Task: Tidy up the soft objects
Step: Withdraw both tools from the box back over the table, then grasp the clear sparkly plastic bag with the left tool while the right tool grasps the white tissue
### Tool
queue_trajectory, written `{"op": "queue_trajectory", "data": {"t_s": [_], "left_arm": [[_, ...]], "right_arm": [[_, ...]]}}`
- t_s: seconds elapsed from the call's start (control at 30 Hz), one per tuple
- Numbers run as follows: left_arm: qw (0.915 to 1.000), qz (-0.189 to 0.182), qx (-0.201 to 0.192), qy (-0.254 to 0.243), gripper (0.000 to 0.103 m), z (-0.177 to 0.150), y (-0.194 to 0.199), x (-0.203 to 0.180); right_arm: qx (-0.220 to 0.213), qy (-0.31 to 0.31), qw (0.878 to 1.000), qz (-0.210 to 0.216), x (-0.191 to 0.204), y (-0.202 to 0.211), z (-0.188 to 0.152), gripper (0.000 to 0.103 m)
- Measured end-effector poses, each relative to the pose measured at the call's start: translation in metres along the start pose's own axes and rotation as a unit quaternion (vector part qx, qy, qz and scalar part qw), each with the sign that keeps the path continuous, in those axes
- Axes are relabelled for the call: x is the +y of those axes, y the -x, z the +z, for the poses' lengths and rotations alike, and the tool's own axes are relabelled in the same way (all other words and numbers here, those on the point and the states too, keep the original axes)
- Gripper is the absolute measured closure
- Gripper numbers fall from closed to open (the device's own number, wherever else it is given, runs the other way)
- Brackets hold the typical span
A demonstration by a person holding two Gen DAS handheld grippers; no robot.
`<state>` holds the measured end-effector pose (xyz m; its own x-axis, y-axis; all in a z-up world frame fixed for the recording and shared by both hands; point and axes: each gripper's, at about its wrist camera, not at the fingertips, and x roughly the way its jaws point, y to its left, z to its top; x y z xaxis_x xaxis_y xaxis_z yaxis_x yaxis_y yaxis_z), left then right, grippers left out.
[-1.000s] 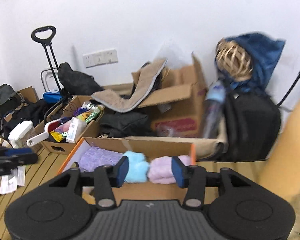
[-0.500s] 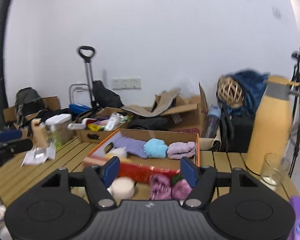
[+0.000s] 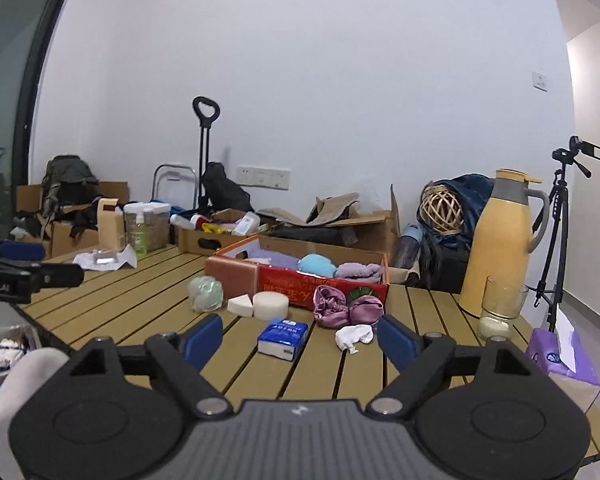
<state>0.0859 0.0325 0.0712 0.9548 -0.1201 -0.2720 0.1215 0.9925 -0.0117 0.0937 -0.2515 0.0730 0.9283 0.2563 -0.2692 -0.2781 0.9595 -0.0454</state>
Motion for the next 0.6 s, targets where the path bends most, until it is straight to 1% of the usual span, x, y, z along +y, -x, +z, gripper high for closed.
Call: {"op": "queue_trajectory", "data": {"t_s": [0.17, 0.33, 0.47, 0.57, 0.6], "left_arm": [[0.9997, -0.002, 0.024, 0.0, 0.003, -0.008, -0.021, 0.0], [0.9987, -0.005, 0.051, 0.003, 0.004, -0.011, -0.063, 0.001], [0.9977, -0.009, 0.066, 0.012, 0.004, -0.01, -0.101, 0.005], [0.9966, -0.012, 0.08, 0.01, 0.012, -0.008, -0.132, 0.005], [0.9964, -0.014, 0.083, 0.009, 0.017, -0.007, -0.141, 0.005]], "right_arm": [[0.011, -0.011, 1.0, 0.009, 0.0, -0.014, -0.008, 0.019], [0.036, -0.026, 0.999, 0.013, -0.006, -0.05, -0.015, 0.021], [0.064, -0.033, 0.997, 0.022, -0.009, -0.089, -0.017, 0.029], [0.08, -0.034, 0.996, 0.031, -0.008, -0.12, -0.017, 0.031], [0.085, -0.034, 0.995, 0.033, -0.008, -0.131, -0.017, 0.031]]}}
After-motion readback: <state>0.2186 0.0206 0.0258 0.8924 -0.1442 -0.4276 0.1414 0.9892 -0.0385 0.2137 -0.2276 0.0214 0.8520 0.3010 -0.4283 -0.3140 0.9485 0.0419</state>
